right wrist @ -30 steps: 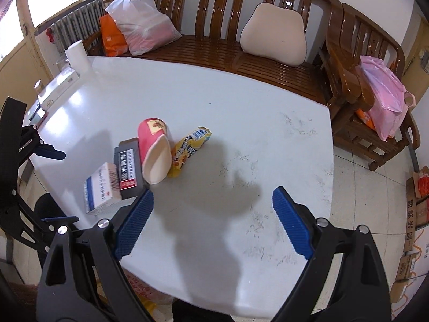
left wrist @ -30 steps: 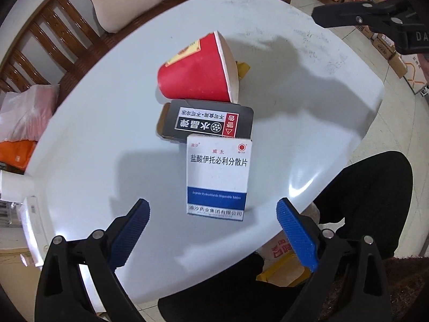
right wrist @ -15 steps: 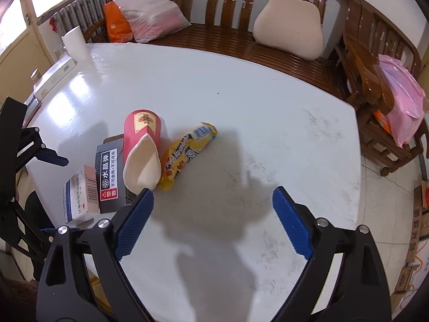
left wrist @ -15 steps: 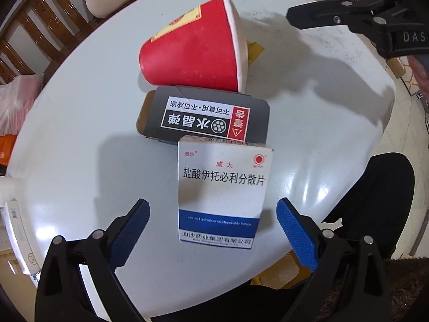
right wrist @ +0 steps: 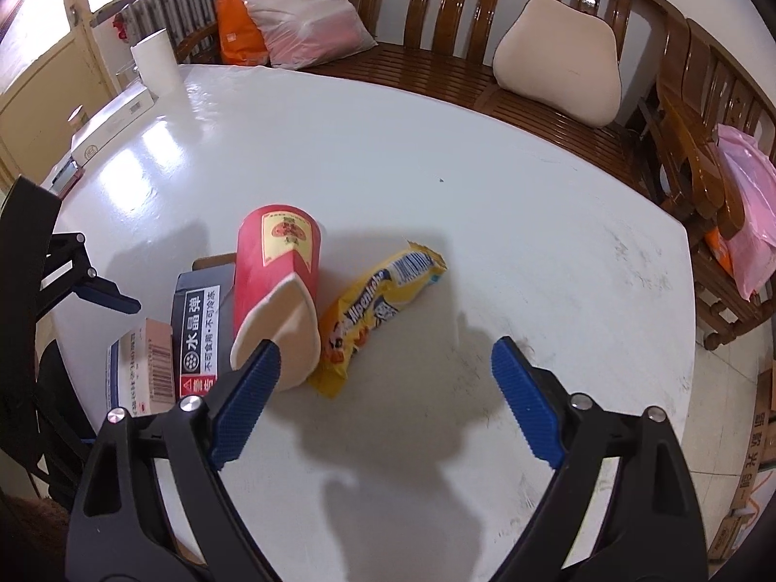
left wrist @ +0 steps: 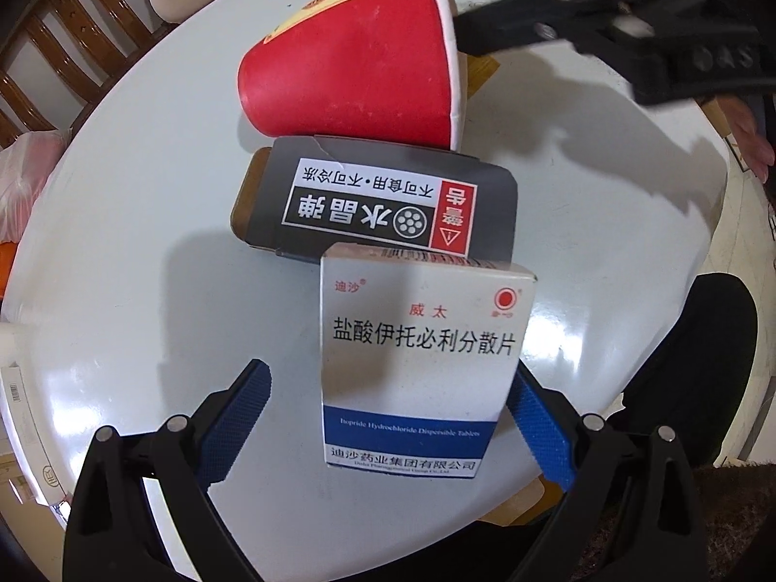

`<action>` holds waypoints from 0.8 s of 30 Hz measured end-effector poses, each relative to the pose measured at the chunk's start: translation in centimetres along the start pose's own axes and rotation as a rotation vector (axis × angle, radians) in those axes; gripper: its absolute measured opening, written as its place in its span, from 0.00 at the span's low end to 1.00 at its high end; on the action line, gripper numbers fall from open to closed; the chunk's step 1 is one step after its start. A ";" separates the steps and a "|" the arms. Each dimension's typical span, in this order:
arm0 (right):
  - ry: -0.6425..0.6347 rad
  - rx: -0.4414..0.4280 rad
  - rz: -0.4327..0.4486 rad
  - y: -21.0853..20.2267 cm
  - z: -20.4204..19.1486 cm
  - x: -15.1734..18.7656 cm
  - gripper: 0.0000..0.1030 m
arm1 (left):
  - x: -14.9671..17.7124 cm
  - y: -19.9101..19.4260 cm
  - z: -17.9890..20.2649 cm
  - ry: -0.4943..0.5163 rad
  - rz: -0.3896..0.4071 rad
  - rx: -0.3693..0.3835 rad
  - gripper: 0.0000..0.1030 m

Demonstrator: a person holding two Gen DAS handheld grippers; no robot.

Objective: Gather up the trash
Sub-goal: 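Grasp the white medicine box with left tool while right tool grasps the red cup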

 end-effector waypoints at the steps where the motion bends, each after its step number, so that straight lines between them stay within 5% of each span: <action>1: -0.002 -0.008 -0.001 0.1 -0.2 -0.1 0.73 | 0.0 0.2 -0.1 0.000 -0.003 0.002 0.90; 6: -0.052 -0.007 0.025 0.4 -1.1 -0.5 0.65 | -0.4 0.7 -0.7 -0.004 0.004 0.010 0.90; 9: -0.087 -0.014 0.036 0.4 -1.8 -0.4 0.47 | -0.4 1.2 -1.7 -0.008 0.012 0.008 0.90; 13: -0.100 -0.027 0.025 1.0 -2.6 -0.5 0.43 | -0.8 1.5 -2.1 -0.024 0.020 0.020 0.89; 17: -0.111 -0.046 0.030 1.2 -3.1 -0.5 0.08 | -0.9 1.5 -2.8 -0.040 0.034 0.040 0.82; 24: -0.122 -0.040 0.066 0.3 -3.7 -0.3 0.05 | -1.2 1.0 -3.0 -0.036 0.051 0.039 0.59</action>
Point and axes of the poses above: each gripper's, at about its wrist camera, not at the fingertips, and y roughly the way its jaws point, z to its right, x to its underside, the point moved 5 cm from there along y, roughly the way its jaws point, and after that the axes turned 14 degrees about y, right-handed, at the moved point
